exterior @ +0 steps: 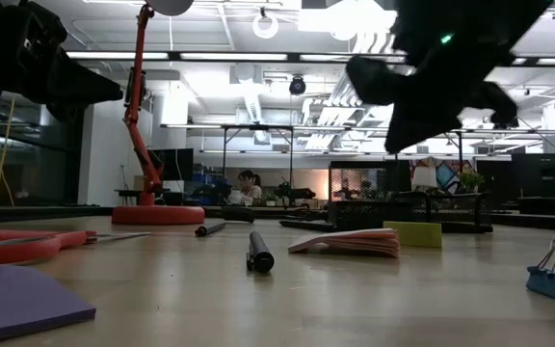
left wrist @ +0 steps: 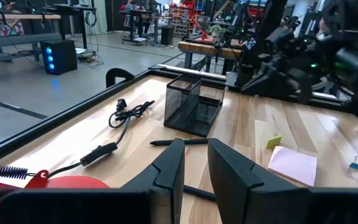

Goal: Pick and place office supplies into organizer
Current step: Put the red paper clip into the desk organizer

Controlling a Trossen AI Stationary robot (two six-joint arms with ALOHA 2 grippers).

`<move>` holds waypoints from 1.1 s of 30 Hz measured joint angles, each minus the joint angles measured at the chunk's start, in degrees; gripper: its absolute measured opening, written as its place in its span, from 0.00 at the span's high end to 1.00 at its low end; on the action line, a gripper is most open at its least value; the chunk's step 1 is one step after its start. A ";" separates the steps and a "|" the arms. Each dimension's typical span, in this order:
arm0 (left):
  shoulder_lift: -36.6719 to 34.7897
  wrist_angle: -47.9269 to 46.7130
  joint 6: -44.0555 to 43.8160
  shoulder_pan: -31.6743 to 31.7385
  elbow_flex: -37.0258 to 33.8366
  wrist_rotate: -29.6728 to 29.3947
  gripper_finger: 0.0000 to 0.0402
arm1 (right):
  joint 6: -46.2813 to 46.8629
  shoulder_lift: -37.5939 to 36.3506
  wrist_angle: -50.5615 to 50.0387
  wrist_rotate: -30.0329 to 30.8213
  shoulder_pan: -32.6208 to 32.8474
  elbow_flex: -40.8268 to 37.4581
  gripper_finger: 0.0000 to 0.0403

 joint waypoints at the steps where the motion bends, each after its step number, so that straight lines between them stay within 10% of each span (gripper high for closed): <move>1: 0.00 0.00 0.00 0.00 0.00 -0.01 0.85 | -1.32 0.00 0.53 -0.22 -0.98 0.00 0.99; 33: 0.00 0.00 0.00 0.00 0.01 0.00 0.85 | -23.33 0.00 15.39 -8.82 -16.05 -0.02 0.99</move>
